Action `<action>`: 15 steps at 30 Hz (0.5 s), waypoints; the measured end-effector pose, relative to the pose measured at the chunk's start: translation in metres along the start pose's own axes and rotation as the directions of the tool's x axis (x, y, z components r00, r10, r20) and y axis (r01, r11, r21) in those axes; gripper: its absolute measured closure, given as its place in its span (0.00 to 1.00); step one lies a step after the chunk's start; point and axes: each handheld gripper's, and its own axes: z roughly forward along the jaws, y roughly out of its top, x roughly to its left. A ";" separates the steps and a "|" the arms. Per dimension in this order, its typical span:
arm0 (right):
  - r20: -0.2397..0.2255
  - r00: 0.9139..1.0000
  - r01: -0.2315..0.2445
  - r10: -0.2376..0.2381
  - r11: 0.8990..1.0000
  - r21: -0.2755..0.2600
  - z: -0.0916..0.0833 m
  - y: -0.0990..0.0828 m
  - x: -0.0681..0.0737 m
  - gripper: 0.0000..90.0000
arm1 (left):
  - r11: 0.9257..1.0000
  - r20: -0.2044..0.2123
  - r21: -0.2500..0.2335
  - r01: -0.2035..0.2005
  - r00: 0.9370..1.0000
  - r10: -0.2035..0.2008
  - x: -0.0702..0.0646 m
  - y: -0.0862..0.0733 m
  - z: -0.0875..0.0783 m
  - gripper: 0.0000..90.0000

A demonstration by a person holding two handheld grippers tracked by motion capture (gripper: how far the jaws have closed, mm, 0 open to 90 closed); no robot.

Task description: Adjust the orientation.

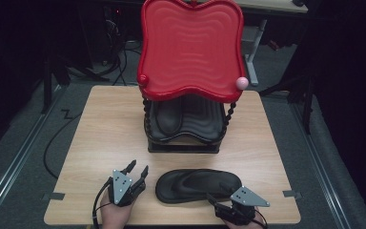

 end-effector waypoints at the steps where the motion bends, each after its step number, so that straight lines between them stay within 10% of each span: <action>1: -0.004 1.000 -0.006 0.006 1.000 0.000 0.000 -0.001 0.000 0.42 | 1.000 0.003 -0.001 -0.001 1.000 0.001 -0.001 0.001 0.001 0.57; 15: -0.035 0.998 0.048 -0.046 0.998 0.051 0.016 -0.003 0.009 0.43 | 1.000 -0.009 0.001 0.026 1.000 -0.026 0.006 0.000 -0.001 0.57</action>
